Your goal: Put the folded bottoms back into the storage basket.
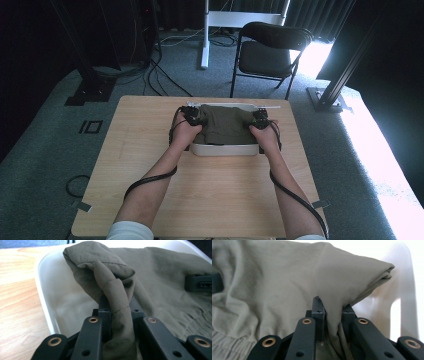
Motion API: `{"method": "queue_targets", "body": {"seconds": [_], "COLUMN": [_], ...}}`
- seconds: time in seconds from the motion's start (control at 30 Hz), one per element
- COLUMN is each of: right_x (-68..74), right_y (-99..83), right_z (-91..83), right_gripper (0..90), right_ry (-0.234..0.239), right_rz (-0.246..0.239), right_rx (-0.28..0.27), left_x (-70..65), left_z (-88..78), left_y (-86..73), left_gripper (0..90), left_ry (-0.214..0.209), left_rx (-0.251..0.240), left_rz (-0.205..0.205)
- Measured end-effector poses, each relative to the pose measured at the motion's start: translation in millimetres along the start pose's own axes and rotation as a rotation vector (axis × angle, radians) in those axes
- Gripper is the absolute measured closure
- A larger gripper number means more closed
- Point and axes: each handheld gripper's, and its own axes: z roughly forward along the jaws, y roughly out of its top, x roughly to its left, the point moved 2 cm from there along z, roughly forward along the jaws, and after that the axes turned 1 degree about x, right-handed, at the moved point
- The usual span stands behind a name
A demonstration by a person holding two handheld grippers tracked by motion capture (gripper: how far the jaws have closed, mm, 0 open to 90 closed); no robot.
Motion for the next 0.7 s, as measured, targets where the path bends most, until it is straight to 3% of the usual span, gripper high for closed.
{"method": "queue_targets", "body": {"seconds": [0.07,0.1,0.17,0.2,0.23,0.27,0.4,0.5,0.53,0.57,0.6,0.7], "right_x": [2.1,2.1,1.2,0.1,0.1,1.3,3.2,3.9,4.3,4.3,4.8,6.4], "right_y": [1.0,1.0,0.6,0.4,0.4,1.4,3.8,8.9,13.6,13.6,17.6,19.8], "right_z": [0.3,0.3,0.2,-0.4,-0.4,-2.8,-7.4,-14.1,-20.0,-20.0,-25.8,-29.6], "right_gripper": [72.4,72.4,68.3,61.6,61.6,57.0,51.6,43.6,38.8,38.8,32.4,30.3], "right_ry": [-0.021,-0.021,-0.035,-0.013,-0.013,-0.014,-0.015,-0.005,0.005,0.005,0.023,0.044], "right_rz": [-0.029,-0.029,-0.027,-0.006,-0.006,-0.017,-0.033,-0.034,-0.02,-0.02,0.009,0.011], "right_rx": [-0.002,-0.002,-0.003,-0.016,-0.016,-0.051,-0.067,-0.108,-0.161,-0.161,-0.201,-0.198], "left_x": [-2.6,-3.9,-5.9,-7.1,-7.1,-7.6,-10.2,-11.2,-11.2,-11.6,-12.2,-14.5], "left_z": [1.5,2.9,4.8,6.3,6.3,6.1,1.6,-6.0,-9.3,-12.4,-14.9,-20.0], "left_y": [0.7,0.9,0.2,-0.8,-0.8,-0.8,0.9,6.0,8.3,10.5,12.2,13.8], "left_gripper": [65.3,65.3,54.4,52.3,49.9,48.9,42.5,40.4,38.2,38.2,34.3,31.0], "left_ry": [0.005,0.002,0.0,0.0,0.0,0.003,0.012,0.01,0.011,0.014,0.013,-0.004], "left_rx": [-0.003,-0.008,0.004,0.01,0.01,0.008,-0.008,-0.061,-0.083,-0.104,-0.115,-0.129], "left_rz": [0.005,0.01,0.021,0.025,0.025,0.024,0.031,0.012,0.01,0.017,0.022,0.063]}}
